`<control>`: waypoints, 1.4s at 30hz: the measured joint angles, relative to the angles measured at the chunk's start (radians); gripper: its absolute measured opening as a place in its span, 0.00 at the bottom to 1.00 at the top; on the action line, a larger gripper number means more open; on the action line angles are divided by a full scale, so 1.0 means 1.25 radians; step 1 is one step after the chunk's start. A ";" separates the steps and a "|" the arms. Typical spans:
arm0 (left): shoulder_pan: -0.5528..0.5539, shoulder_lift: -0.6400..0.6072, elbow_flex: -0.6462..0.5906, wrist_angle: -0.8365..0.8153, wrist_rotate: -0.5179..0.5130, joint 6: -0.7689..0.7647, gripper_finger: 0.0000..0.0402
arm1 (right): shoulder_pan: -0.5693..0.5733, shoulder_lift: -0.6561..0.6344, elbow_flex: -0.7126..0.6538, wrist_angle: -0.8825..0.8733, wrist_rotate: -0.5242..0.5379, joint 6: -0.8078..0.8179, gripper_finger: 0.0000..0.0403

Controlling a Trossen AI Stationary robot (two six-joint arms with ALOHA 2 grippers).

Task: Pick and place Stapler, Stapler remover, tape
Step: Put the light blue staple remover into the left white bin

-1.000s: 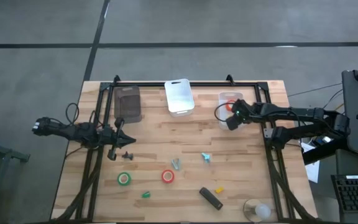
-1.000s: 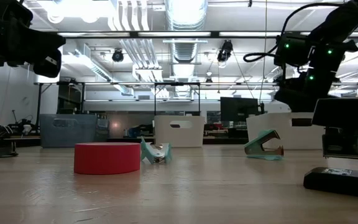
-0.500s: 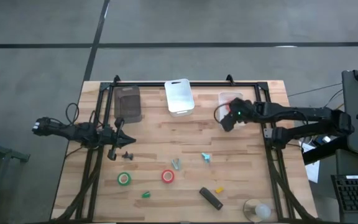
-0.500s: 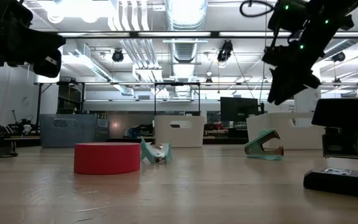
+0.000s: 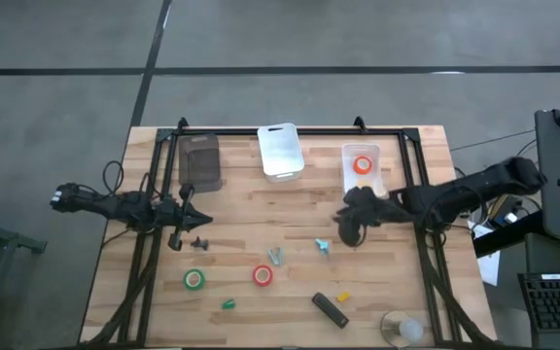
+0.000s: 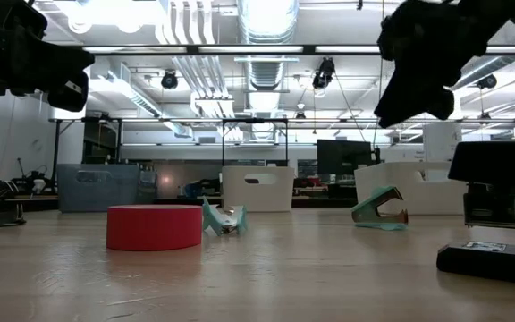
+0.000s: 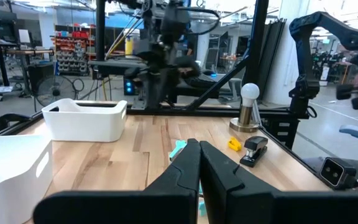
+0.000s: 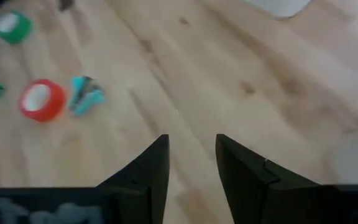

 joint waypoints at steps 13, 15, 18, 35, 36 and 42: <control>0.000 0.000 0.000 0.000 0.000 0.000 0.02 | 0.138 0.092 -0.001 0.024 0.060 0.173 0.26; 0.000 0.001 0.000 0.000 0.000 0.000 0.02 | 0.145 0.120 -0.001 0.024 0.058 0.205 0.27; 0.000 0.000 0.000 0.000 0.000 0.000 0.02 | 0.148 0.160 -0.002 0.028 0.035 0.246 0.28; 0.000 0.001 0.000 0.000 0.000 0.000 0.02 | 0.145 0.274 -0.002 0.104 -0.002 0.272 0.25; 0.000 0.001 0.000 0.000 0.000 0.000 0.02 | 0.145 0.275 -0.002 0.106 -0.002 0.271 0.25; 0.000 0.001 0.000 0.000 0.000 0.000 0.02 | 0.145 0.273 -0.002 0.139 0.012 0.222 0.22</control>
